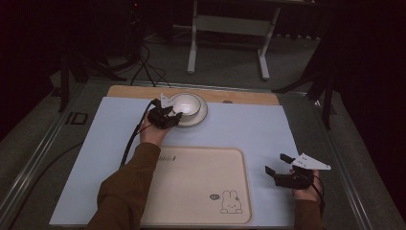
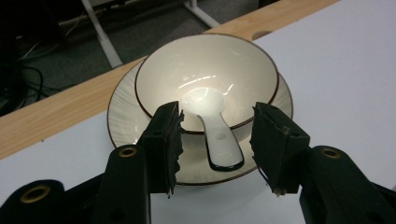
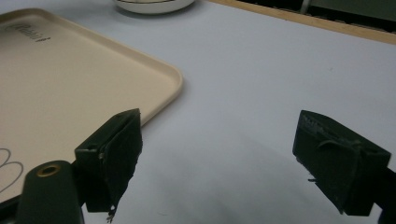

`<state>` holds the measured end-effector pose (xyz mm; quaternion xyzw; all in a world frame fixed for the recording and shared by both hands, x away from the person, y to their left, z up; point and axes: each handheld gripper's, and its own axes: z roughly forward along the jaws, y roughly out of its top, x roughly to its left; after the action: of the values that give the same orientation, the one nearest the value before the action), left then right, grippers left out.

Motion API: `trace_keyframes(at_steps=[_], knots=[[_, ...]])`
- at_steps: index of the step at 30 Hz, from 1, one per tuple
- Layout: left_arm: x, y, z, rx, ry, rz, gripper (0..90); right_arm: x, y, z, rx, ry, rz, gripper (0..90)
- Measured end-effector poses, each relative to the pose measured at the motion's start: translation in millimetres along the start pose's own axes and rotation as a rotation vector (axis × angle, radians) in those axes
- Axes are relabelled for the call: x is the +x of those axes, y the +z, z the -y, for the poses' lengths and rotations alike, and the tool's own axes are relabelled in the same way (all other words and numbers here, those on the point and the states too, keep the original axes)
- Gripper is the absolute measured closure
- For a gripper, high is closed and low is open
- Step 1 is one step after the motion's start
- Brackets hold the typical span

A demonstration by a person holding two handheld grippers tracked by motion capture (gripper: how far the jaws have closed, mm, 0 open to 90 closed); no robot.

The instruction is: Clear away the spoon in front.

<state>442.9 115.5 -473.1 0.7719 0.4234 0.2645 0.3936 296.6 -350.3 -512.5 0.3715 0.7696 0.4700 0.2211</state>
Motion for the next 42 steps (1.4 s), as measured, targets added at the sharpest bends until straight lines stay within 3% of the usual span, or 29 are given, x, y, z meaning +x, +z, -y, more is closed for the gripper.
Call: trace_keyframes(at_steps=[6, 15, 18, 42], knots=[[3.2, 10.2, 1.0, 0.008, -0.044, 0.002, 54.2, 0.1, 0.8, 0.0, 0.005, 0.001, -0.004, 15.5], [0.6, 16.1, 2.4, 0.022, -0.057, -0.003, 57.2, -0.7, 0.8, 0.2, 0.004, 0.004, -0.004, 15.5], [0.9, 15.8, 1.6, 0.023, -0.079, -0.003, 59.8, -0.8, 0.9, 0.2, 0.005, 0.005, -0.005, 15.5], [-1.9, 14.1, 1.3, 0.05, -0.091, -0.025, 72.7, -0.8, 1.3, 0.6, 0.012, 0.0, 0.0, 15.5]])
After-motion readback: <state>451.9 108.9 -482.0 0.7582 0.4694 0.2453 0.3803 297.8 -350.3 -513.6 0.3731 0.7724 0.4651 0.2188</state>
